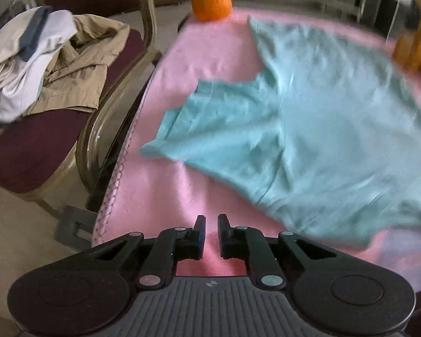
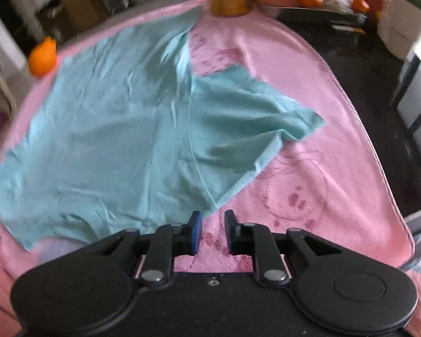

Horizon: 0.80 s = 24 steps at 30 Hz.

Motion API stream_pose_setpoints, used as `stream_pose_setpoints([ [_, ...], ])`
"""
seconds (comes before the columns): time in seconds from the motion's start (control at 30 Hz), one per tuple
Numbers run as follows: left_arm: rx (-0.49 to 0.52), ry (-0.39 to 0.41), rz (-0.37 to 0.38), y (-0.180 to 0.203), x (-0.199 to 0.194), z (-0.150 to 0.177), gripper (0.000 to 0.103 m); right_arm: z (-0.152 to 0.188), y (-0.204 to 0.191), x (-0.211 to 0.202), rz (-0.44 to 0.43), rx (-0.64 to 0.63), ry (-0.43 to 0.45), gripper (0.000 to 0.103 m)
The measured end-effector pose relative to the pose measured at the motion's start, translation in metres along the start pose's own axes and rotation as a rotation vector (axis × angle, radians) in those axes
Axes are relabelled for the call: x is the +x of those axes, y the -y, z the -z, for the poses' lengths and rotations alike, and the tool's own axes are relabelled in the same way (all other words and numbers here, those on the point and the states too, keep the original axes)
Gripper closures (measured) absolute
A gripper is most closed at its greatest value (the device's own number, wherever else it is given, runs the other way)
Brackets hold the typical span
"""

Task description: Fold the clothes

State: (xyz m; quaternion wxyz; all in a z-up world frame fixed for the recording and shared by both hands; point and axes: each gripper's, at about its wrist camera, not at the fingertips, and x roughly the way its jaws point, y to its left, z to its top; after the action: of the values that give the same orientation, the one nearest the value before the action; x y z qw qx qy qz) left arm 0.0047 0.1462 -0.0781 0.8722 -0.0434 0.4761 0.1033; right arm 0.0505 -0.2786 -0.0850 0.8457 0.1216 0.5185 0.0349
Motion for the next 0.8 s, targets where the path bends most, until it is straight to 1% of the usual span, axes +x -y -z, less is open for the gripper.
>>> stream_pose_setpoints([
  [0.03, -0.014, 0.025, 0.025, 0.001, -0.005, -0.003, 0.093, -0.001, 0.005, -0.005, -0.031, 0.034, 0.008, 0.085],
  [0.1, -0.001, 0.057, 0.053, 0.015, -0.008, -0.008, 0.092, -0.002, 0.007, -0.011, -0.088, 0.075, 0.030, 0.085],
  [0.17, 0.027, 0.076, 0.073, 0.032, -0.007, -0.011, 0.091, -0.004, -0.002, -0.009, -0.125, 0.057, 0.046, 0.085],
  [0.23, 0.068, 0.066, 0.089, 0.050, 0.004, -0.012, 0.086, -0.005, -0.017, -0.001, -0.157, 0.012, 0.041, 0.085],
  [0.27, 0.087, 0.053, 0.100, 0.058, 0.010, -0.010, 0.086, -0.005, -0.025, 0.004, -0.173, -0.009, 0.034, 0.085],
  [0.37, 0.131, -0.022, 0.142, 0.072, 0.028, 0.000, 0.087, 0.003, -0.047, 0.020, -0.219, -0.082, -0.008, 0.085],
  [0.4, 0.151, -0.023, 0.144, 0.074, 0.027, 0.003, 0.087, 0.006, -0.054, 0.024, -0.229, -0.105, -0.020, 0.085],
  [0.5, 0.219, -0.034, 0.139, 0.079, 0.022, 0.011, 0.088, 0.015, -0.063, 0.032, -0.229, -0.160, -0.053, 0.085],
  [0.57, 0.270, -0.046, 0.123, 0.082, 0.019, 0.017, 0.087, 0.021, -0.064, 0.031, -0.210, -0.187, -0.075, 0.092],
  [0.63, 0.299, -0.041, 0.096, 0.083, 0.015, 0.021, 0.086, 0.020, -0.062, 0.029, -0.184, -0.199, -0.107, 0.094],
  [0.7, 0.287, -0.048, 0.087, 0.080, 0.011, 0.021, 0.087, 0.022, -0.059, 0.026, -0.173, -0.201, -0.116, 0.094],
  [0.73, 0.273, -0.046, 0.099, 0.078, 0.007, 0.021, 0.090, 0.023, -0.058, 0.024, -0.167, -0.202, -0.117, 0.094],
  [0.8, 0.244, -0.037, 0.126, 0.075, 0.000, 0.021, 0.090, 0.025, -0.056, 0.016, -0.158, -0.198, -0.111, 0.092],
])
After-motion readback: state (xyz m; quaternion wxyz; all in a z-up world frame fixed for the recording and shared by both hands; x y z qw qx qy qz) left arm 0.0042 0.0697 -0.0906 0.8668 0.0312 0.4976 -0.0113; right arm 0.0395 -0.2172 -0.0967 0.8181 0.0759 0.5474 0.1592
